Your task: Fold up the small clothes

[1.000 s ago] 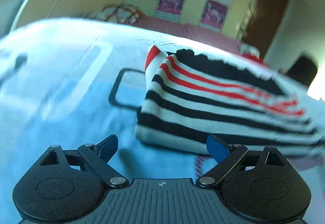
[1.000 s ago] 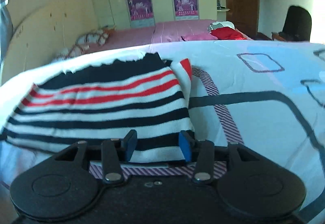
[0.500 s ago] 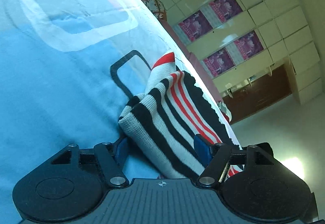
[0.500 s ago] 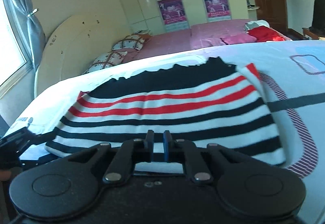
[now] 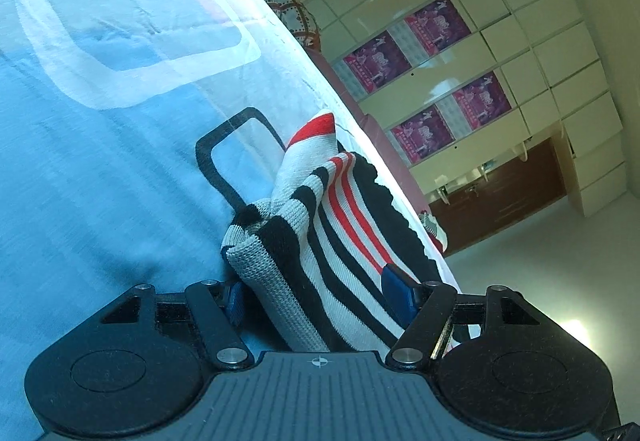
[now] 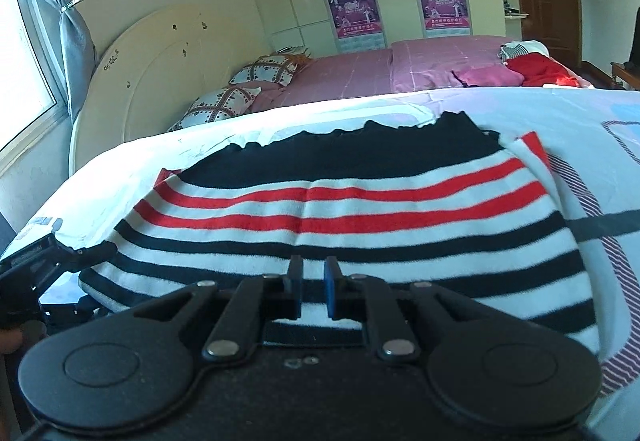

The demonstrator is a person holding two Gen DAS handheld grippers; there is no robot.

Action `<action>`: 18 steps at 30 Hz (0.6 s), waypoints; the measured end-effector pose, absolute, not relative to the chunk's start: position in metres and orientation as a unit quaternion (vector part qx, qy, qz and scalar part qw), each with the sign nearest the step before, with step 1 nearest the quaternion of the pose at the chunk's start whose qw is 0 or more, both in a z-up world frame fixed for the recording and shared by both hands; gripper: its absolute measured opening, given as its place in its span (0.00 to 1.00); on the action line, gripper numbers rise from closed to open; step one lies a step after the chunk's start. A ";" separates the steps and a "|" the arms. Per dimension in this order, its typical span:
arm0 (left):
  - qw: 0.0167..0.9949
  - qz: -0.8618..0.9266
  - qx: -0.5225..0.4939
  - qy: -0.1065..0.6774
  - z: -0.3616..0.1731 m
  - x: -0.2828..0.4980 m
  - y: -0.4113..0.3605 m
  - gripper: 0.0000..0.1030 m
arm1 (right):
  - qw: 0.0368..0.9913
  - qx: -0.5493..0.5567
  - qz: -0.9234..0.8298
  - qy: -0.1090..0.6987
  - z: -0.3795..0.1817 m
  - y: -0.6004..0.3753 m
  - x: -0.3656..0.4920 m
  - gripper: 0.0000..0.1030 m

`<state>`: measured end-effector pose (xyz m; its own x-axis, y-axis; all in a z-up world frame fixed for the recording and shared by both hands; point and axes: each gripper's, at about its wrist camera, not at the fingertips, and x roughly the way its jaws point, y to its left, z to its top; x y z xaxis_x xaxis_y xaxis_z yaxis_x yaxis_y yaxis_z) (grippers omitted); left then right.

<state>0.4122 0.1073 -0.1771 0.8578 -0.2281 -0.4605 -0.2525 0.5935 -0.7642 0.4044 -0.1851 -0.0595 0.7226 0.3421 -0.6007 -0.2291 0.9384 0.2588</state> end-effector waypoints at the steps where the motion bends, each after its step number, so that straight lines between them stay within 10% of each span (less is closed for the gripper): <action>1: 0.852 0.007 -0.452 0.265 -0.177 0.414 0.108 0.67 | 0.924 0.081 0.156 0.340 -0.060 -0.183 0.407 0.13; 6: 0.850 0.007 -0.458 0.258 -0.180 0.431 0.110 0.64 | 0.923 0.071 0.156 0.344 -0.067 -0.177 0.426 0.13; 10: 0.845 0.025 -0.467 0.261 -0.189 0.442 0.115 0.32 | 0.923 0.069 0.154 0.345 -0.071 -0.176 0.441 0.13; 18: 0.848 0.020 -0.471 0.243 -0.199 0.445 0.117 0.23 | 0.914 0.025 0.161 0.372 -0.087 -0.159 0.462 0.12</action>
<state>0.4448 0.1172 -0.1987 0.8811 -0.1957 -0.4306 -0.2620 0.5560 -0.7888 0.4617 -0.1586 -0.0873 0.6709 0.3136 -0.6720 -0.2763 0.9466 0.1658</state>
